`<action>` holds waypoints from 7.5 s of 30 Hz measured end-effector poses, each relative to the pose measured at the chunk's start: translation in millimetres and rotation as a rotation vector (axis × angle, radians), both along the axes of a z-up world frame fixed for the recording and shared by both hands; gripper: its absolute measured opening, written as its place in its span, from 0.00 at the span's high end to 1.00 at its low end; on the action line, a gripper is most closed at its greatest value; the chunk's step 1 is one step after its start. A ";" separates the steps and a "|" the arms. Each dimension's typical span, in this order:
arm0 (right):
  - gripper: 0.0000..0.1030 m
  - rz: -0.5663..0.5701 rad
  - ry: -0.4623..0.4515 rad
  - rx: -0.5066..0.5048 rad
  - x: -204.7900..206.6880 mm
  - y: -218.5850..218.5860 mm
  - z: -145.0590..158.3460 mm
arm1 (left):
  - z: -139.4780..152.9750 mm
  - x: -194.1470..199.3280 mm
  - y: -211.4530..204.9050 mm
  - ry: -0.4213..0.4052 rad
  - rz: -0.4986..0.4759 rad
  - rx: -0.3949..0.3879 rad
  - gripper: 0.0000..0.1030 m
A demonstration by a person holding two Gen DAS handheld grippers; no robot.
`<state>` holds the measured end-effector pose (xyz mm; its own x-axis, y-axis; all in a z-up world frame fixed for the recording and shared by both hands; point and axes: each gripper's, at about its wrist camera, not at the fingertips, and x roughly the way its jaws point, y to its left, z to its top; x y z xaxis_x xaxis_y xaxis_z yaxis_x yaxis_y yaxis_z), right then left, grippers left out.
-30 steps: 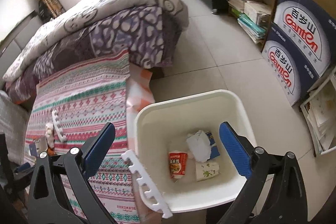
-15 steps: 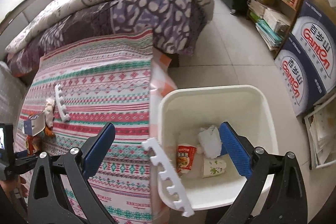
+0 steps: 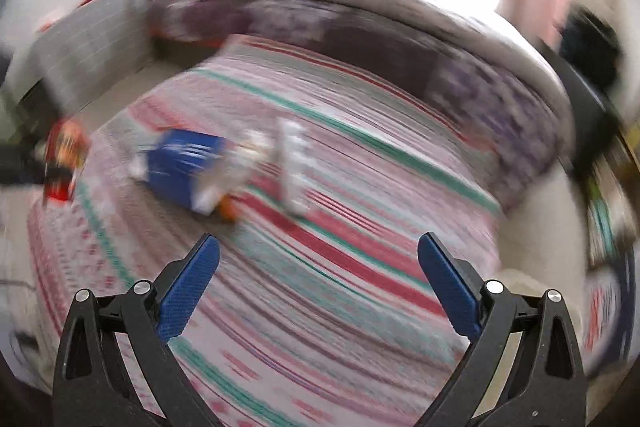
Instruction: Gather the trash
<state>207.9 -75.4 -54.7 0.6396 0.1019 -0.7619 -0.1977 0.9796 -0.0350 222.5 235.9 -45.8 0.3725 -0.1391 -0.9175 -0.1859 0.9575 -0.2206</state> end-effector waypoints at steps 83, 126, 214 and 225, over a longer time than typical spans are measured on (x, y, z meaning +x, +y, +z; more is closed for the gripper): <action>0.44 -0.411 -0.098 0.053 -30.6 -75.6 45.8 | 49.8 -30.2 -214.7 -0.401 -0.149 0.156 0.46; 0.24 -0.894 -0.039 0.031 -120.9 -309.4 32.0 | 2.4 -67.5 -452.2 -0.340 -0.598 0.070 0.46; 0.46 -0.194 0.277 0.009 125.1 13.3 -97.2 | 7.0 22.5 -71.0 -0.167 0.088 0.005 0.85; 0.81 -0.200 0.222 0.071 138.6 0.0 -80.0 | -67.8 51.0 -98.6 0.053 -0.069 0.088 0.55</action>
